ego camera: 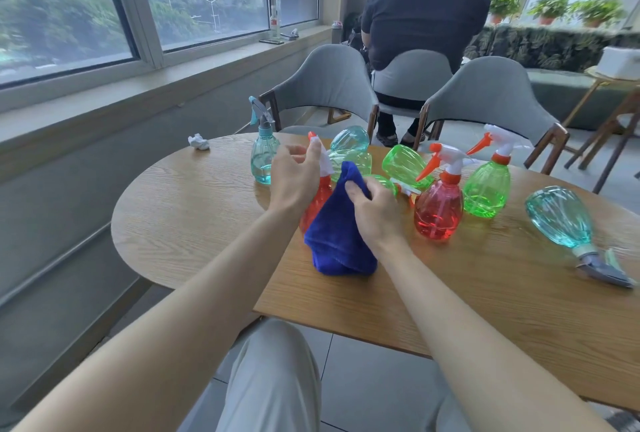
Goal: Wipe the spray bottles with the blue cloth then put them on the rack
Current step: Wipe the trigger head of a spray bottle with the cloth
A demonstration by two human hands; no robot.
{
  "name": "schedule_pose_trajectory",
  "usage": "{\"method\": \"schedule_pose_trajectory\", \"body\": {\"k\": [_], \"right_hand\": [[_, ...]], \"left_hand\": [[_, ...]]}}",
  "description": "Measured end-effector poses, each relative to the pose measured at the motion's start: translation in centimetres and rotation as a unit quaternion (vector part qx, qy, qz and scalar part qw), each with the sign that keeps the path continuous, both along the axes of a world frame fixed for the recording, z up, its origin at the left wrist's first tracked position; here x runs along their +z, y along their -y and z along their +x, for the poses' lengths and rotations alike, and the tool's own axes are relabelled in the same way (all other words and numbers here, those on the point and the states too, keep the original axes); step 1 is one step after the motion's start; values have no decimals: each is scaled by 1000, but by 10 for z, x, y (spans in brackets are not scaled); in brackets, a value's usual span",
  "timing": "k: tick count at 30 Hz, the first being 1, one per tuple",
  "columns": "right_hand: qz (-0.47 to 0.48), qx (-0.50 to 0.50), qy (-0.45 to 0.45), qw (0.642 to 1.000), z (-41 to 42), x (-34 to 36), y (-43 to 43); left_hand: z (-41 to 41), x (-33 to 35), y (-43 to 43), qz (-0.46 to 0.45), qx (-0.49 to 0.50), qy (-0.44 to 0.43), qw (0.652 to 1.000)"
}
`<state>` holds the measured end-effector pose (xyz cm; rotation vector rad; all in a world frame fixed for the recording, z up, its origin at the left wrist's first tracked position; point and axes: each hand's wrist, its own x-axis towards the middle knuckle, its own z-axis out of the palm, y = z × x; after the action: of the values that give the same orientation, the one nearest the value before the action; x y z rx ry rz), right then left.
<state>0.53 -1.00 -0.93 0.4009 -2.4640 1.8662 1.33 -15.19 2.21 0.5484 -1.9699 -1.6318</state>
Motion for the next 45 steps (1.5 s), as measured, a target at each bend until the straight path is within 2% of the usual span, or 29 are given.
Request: {"method": "schedule_pose_trajectory", "body": {"k": [4, 7, 11, 15, 17, 20, 23, 25, 31, 34, 39, 45], "right_hand": [[-41, -74, -37, 996, -10, 14, 4], [-58, -41, -98, 993, -19, 28, 12], [-22, -38, -164, 985, -22, 35, 29], [-4, -44, -63, 997, -24, 7, 26], [16, -35, -43, 998, -26, -2, 19], [13, -41, -79, 996, -28, 7, 18], [-52, -75, -131, 987, -29, 24, 30], [-67, -73, -124, 987, -32, 28, 37], [-46, -45, -20, 998, -26, 1, 27], [-39, -32, -34, 998, -28, 8, 22], [-116, -38, -99, 988, -26, 14, 33], [-22, -26, -53, 998, -34, -20, 17]], "left_hand": [[1, 1, -5, -53, -18, -19, 998], [2, 2, -3, -64, -58, -36, 996], [2, -1, -7, -84, -86, -39, 992], [-1, -3, -4, -69, -85, -48, 993], [-1, -6, -3, -70, -82, -54, 993], [-2, -10, -3, -68, -88, -59, 992], [0, -8, -2, -74, -97, -61, 991], [1, -6, 0, -64, -105, -59, 991], [-1, -7, 0, -68, -87, -64, 992], [-3, -10, 1, -62, -88, -68, 992], [-2, -11, 4, -66, -98, -78, 990], [-3, -12, 5, -36, -91, -73, 992]]}}
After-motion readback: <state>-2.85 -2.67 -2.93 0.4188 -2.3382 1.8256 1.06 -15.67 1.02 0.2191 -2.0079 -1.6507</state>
